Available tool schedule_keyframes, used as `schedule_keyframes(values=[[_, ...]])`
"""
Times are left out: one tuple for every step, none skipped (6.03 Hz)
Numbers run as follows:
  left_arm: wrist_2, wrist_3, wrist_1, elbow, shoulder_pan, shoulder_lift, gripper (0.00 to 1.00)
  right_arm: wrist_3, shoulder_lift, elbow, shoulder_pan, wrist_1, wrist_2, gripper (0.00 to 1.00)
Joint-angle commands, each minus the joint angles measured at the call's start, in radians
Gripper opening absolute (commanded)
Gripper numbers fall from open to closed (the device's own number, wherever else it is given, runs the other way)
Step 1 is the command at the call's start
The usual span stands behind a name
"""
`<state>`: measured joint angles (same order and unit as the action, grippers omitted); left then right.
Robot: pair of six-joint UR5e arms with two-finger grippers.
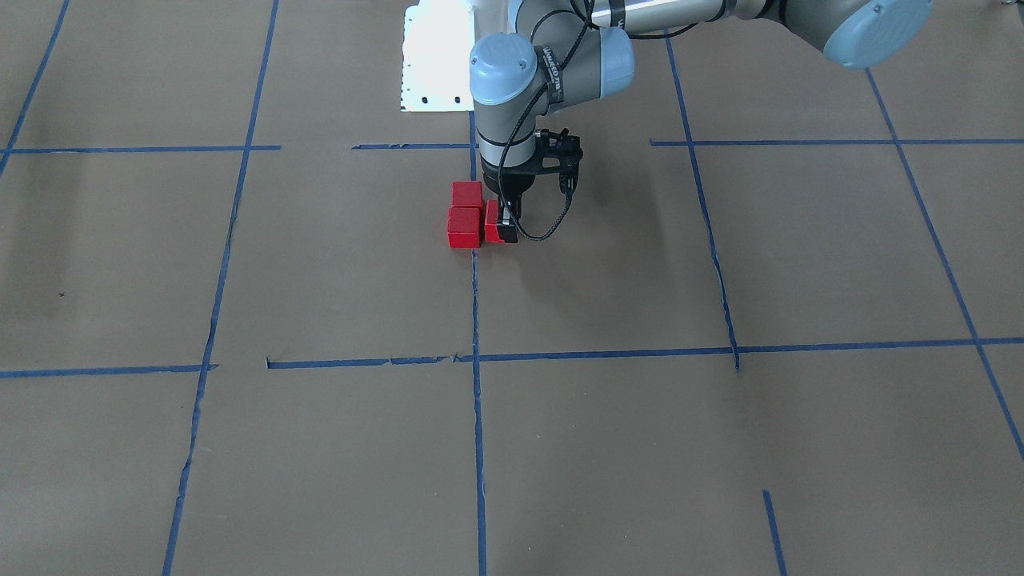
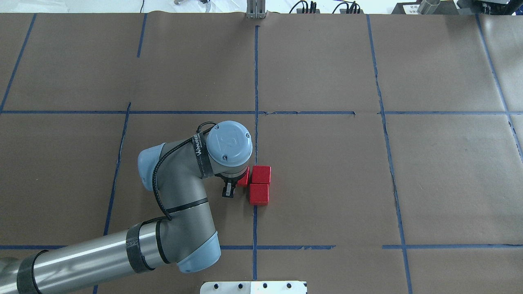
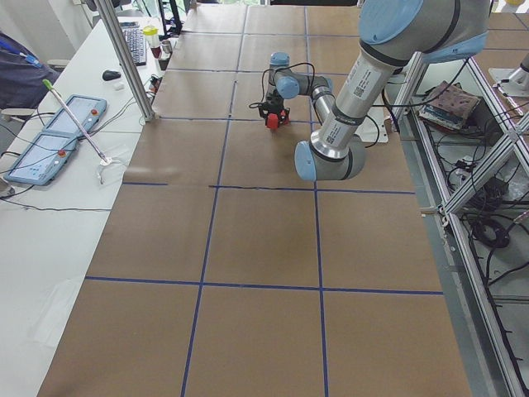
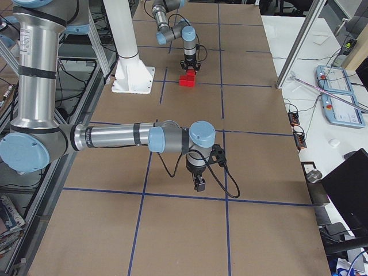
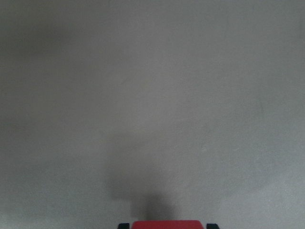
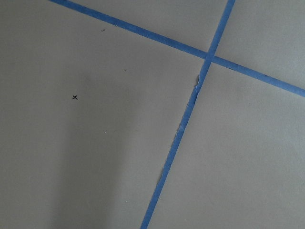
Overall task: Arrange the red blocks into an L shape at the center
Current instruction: 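Lower the cube beside the farther placed cube with the left gripper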
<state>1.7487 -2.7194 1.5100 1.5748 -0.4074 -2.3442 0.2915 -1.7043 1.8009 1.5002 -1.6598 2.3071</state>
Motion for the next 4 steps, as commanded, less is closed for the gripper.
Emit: schedule_keyframes(values=[[0.0, -0.048, 0.001, -0.005, -0.001, -0.001, 0.26, 0.0, 0.0, 0.0, 0.0, 0.002, 0.0, 0.99], [0.0, -0.055, 0.001, -0.012, -0.001, -0.001, 0.26, 0.0, 0.0, 0.0, 0.0, 0.002, 0.0, 0.99], [0.0, -0.056, 0.006, -0.024, -0.001, -0.004, 0.28, 0.002, 0.0, 0.0, 0.0, 0.002, 0.0, 0.99], [0.0, -0.057, 0.013, -0.03, -0.001, -0.006, 0.31, 0.002, -0.002, 0.0, 0.0, 0.002, 0.0, 0.99]])
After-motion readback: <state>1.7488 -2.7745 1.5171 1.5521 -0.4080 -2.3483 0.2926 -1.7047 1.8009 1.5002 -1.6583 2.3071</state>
